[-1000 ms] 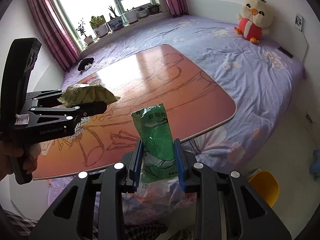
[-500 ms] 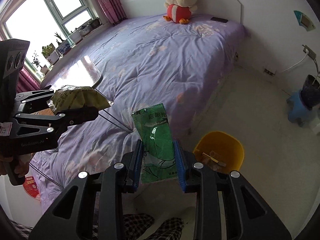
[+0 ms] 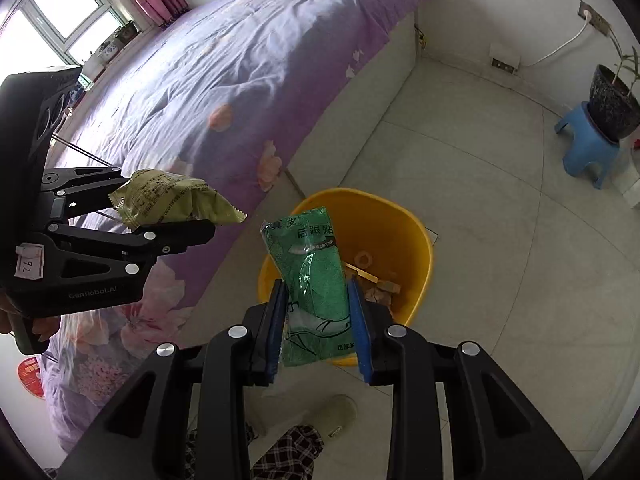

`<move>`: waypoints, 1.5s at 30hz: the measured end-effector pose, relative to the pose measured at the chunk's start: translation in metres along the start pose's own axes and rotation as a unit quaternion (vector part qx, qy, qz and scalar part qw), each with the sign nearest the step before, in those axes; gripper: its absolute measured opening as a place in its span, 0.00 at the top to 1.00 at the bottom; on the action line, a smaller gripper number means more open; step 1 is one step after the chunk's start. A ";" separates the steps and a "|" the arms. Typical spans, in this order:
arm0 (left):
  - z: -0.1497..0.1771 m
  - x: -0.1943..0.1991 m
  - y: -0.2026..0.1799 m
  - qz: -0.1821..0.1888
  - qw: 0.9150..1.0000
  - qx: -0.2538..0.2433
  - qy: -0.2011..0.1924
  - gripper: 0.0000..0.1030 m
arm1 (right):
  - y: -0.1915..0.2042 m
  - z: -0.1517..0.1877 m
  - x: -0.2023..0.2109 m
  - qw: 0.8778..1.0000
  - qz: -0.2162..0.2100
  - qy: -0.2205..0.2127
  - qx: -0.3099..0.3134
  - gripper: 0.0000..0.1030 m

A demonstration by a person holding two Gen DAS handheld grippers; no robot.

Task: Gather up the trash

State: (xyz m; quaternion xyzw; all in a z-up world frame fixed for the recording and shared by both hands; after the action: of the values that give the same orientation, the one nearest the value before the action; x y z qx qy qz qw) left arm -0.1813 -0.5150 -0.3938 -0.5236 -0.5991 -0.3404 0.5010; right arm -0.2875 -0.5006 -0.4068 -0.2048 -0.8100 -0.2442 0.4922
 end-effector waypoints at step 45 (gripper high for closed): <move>0.007 -0.070 -0.001 -0.070 0.995 0.063 0.031 0.23 | -0.065 0.021 -0.075 0.985 0.073 -0.003 -0.154 0.46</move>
State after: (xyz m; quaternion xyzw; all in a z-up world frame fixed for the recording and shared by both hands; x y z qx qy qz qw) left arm -0.1876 -0.5285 -0.4623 -0.4369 -0.6387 -0.3527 0.5262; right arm -0.3072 -0.5467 -0.4957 -0.3372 -0.7475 -0.3287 0.4686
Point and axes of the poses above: each gripper's, at about its wrist camera, not at the fingertips, and x roughly against the way its jaws point, y to its left, z to its underside, the point moved 6 cm from there along -x, roughly the way its jaws point, and after that the axes turned 9 degrees about x, right-handed, at the moved point
